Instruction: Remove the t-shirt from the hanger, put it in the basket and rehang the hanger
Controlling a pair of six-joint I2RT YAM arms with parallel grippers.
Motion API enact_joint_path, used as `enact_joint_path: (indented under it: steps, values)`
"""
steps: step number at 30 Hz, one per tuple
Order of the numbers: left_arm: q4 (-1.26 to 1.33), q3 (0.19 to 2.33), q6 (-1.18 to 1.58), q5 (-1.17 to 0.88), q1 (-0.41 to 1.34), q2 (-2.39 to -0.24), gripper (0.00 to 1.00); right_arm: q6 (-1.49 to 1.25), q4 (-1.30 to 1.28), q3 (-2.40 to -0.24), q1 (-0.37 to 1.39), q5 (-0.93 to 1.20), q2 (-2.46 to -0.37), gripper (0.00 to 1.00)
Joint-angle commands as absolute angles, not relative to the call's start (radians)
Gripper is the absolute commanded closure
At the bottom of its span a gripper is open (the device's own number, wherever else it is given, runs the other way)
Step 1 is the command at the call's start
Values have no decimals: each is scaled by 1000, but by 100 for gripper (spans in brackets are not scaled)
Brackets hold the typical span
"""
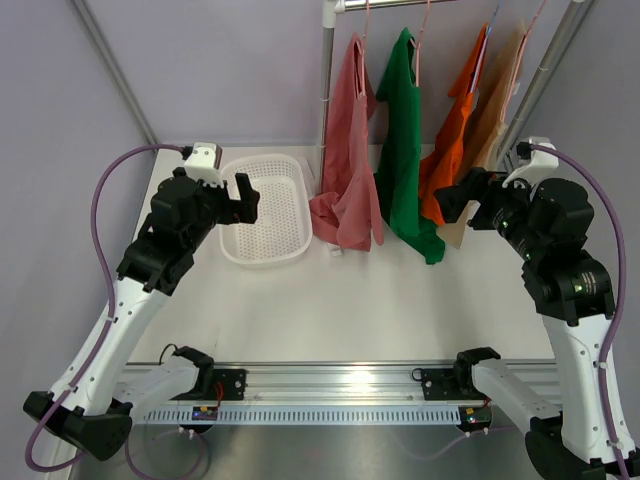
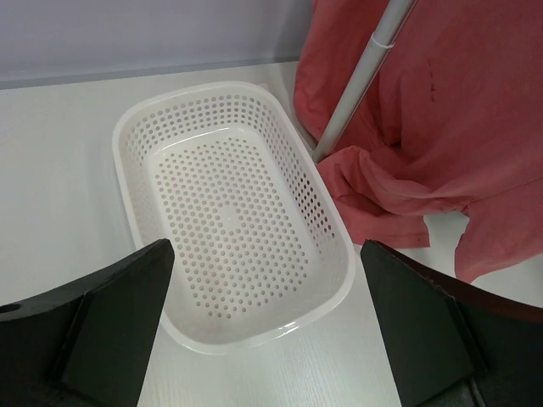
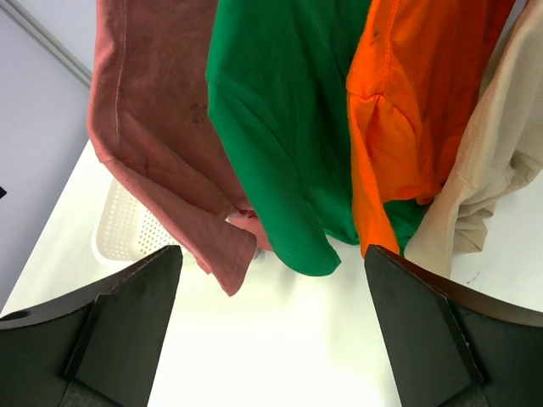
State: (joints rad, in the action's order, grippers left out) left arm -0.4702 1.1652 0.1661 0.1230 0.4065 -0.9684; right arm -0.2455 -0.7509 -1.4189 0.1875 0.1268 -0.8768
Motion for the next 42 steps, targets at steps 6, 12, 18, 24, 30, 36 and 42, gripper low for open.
enact_joint_path:
  steps: [6,12,18,24,30,36,42]
  values:
    - [-437,1170,169,126,408,-965,1,-288,-787,-1552,189,-59,-928,0]
    - [-437,1172,167,118,408,-962,1,-238,-940,-1984,187,-264,-1245,0]
    - [-437,1169,166,110,408,-954,1,-235,-1068,-2464,108,-342,-1619,1]
    - [-436,1173,163,94,408,-956,1,-250,-1026,-2627,8,-331,-1794,13]
    - [-437,1167,160,98,408,-956,1,-256,-914,-2589,-41,-317,-1842,17]
    - [-437,1170,161,86,408,-963,1,-249,-877,-2599,-49,-316,-1871,25]
    - [-436,1170,161,84,408,-965,1,-236,-851,-2576,-51,-302,-1899,28]
